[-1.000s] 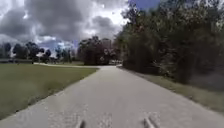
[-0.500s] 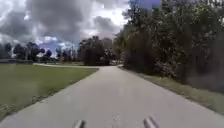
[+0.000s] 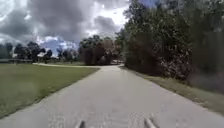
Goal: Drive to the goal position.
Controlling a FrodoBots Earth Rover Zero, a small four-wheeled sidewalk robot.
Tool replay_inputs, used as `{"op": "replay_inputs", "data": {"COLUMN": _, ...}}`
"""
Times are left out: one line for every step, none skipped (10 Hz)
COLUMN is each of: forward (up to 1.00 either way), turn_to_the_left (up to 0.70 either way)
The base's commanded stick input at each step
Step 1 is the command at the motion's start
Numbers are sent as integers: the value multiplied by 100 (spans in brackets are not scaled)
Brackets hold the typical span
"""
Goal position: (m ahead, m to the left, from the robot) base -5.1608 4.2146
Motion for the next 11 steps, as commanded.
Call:
{"op": "replay_inputs", "data": {"forward": 70, "turn_to_the_left": 0}}
{"op": "replay_inputs", "data": {"forward": 70, "turn_to_the_left": 0}}
{"op": "replay_inputs", "data": {"forward": 70, "turn_to_the_left": 0}}
{"op": "replay_inputs", "data": {"forward": 70, "turn_to_the_left": 0}}
{"op": "replay_inputs", "data": {"forward": 70, "turn_to_the_left": 0}}
{"op": "replay_inputs", "data": {"forward": 70, "turn_to_the_left": 0}}
{"op": "replay_inputs", "data": {"forward": 70, "turn_to_the_left": 0}}
{"op": "replay_inputs", "data": {"forward": 70, "turn_to_the_left": 0}}
{"op": "replay_inputs", "data": {"forward": 70, "turn_to_the_left": 0}}
{"op": "replay_inputs", "data": {"forward": 70, "turn_to_the_left": 0}}
{"op": "replay_inputs", "data": {"forward": 70, "turn_to_the_left": 0}}
